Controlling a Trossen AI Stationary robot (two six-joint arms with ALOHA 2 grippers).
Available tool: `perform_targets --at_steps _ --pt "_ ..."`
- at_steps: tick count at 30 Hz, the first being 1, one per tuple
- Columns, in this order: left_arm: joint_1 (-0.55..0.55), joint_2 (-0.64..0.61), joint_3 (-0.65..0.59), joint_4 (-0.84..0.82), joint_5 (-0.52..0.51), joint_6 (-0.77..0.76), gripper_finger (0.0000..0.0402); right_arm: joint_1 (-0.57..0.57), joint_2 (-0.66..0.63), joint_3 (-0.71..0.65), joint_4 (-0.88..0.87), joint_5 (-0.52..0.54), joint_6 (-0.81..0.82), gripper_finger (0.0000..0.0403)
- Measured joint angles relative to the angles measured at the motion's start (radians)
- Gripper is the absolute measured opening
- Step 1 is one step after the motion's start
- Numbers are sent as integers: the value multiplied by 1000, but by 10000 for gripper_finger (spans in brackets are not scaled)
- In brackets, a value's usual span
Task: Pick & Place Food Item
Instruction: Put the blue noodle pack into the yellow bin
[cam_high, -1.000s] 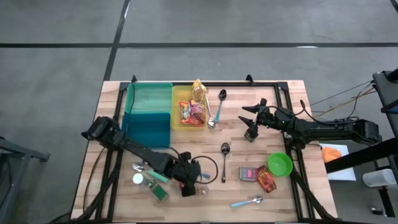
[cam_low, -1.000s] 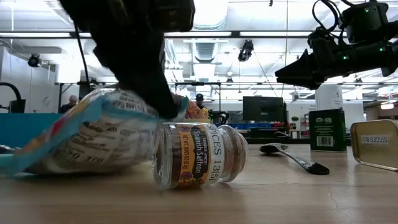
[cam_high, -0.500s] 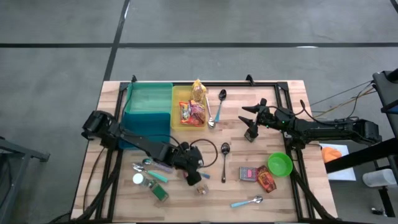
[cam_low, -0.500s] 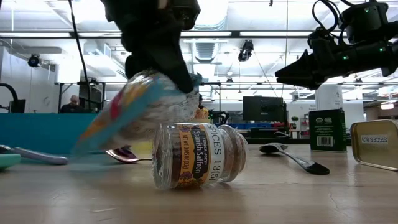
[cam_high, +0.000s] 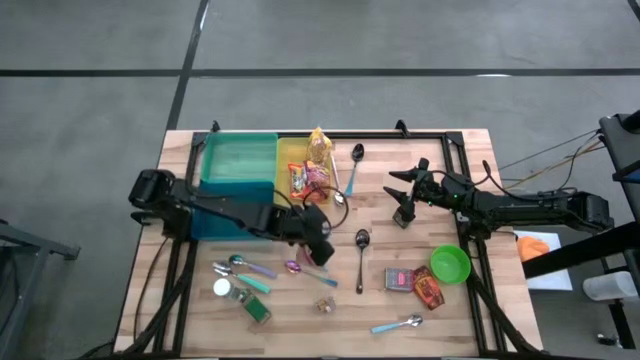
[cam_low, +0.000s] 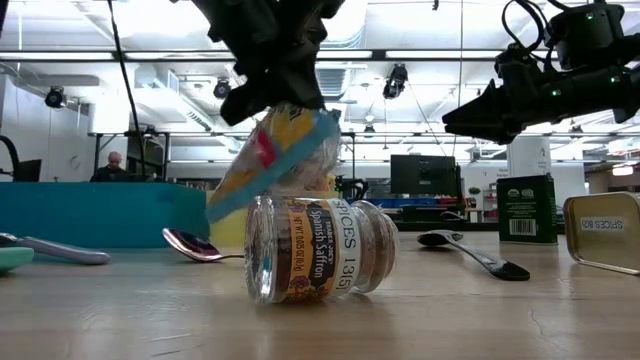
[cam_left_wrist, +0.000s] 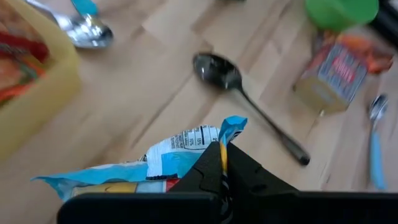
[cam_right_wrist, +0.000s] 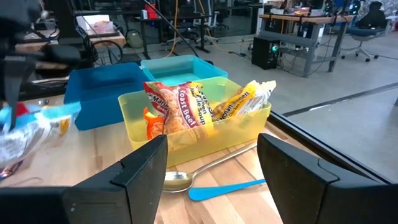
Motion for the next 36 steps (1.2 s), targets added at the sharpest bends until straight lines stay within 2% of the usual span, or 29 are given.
perform_targets --at_steps 5,10,13,18,22,29,36 --pt "53 -51 0 17 -6 -1 6 0 0 0 0 0 0 246" --pt "95 -127 0 -6 -64 -45 6 0 0 0 0 0 0 246" --pt "109 -181 0 -53 -162 -37 6 0 0 0 1 0 0 247" --pt "113 -251 0 -69 -400 -41 6 0 0 0 0 0 0 246" --pt "138 -276 0 -70 -496 -10 6 0 0 0 0 0 0 246" --pt "248 -252 -1 -76 -501 77 6 0 0 0 0 0 0 246" --pt "340 -229 -49 -73 -446 121 6 0 0 0 0 0 0 246"
